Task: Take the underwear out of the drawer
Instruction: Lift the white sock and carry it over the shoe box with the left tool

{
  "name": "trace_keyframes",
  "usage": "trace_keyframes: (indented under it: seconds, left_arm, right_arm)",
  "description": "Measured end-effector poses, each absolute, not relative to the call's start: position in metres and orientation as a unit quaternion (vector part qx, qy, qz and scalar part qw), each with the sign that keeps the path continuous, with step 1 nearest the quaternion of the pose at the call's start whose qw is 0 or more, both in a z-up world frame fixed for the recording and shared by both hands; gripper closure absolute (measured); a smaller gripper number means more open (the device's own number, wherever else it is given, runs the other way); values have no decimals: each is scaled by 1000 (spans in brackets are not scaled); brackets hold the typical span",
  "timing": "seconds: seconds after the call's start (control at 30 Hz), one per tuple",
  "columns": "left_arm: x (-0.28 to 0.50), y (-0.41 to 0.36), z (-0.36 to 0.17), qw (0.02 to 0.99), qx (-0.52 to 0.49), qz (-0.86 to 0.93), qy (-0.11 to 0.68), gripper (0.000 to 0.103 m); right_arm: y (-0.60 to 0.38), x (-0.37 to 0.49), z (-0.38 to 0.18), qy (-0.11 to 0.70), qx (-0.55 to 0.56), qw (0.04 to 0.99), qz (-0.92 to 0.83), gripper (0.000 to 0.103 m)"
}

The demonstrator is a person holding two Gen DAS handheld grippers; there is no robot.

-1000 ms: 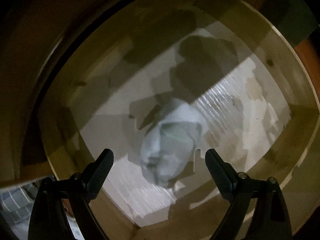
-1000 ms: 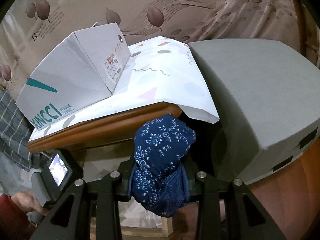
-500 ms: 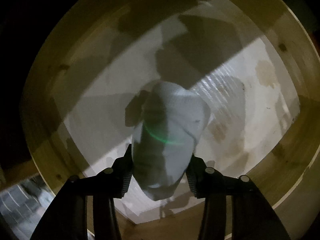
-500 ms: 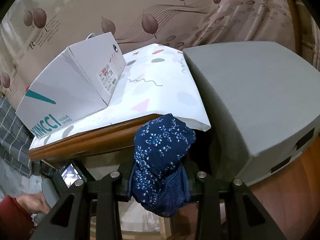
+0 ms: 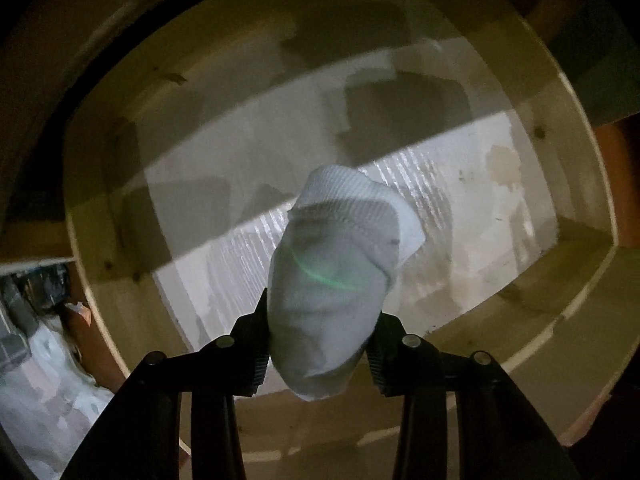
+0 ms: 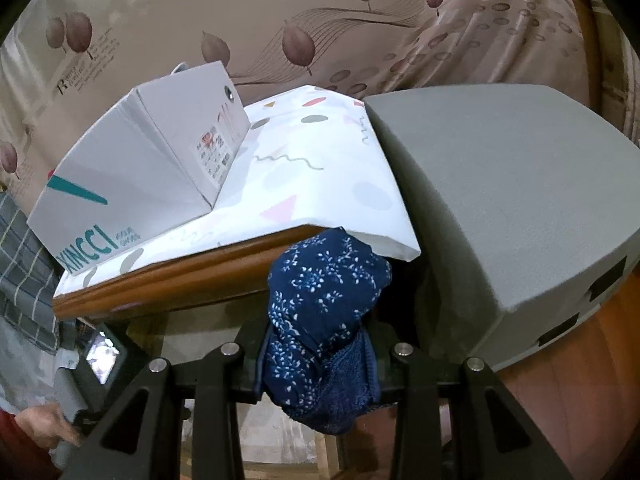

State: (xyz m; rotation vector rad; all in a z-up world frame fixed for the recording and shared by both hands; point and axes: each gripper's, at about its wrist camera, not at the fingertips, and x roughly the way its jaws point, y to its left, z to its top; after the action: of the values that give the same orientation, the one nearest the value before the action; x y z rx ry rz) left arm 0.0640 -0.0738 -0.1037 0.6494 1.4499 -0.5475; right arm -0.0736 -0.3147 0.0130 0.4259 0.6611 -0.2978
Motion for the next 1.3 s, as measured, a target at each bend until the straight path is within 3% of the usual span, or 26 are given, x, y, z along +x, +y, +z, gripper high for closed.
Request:
trace_keyframes:
  seconds: [0.77, 1.0, 1.3]
  left_arm:
    - [31, -19, -5, 761, 155, -193, 599, 66]
    - [19, 3, 55, 791, 126, -198, 565, 66]
    - [21, 17, 179, 846, 108, -222, 472, 66]
  right_arm:
    - [-311, -68, 6, 344, 177, 908, -163, 67]
    - [-308, -70, 6, 343, 168, 910, -162, 67]
    - [-306, -72, 8, 340, 166, 912, -160, 67]
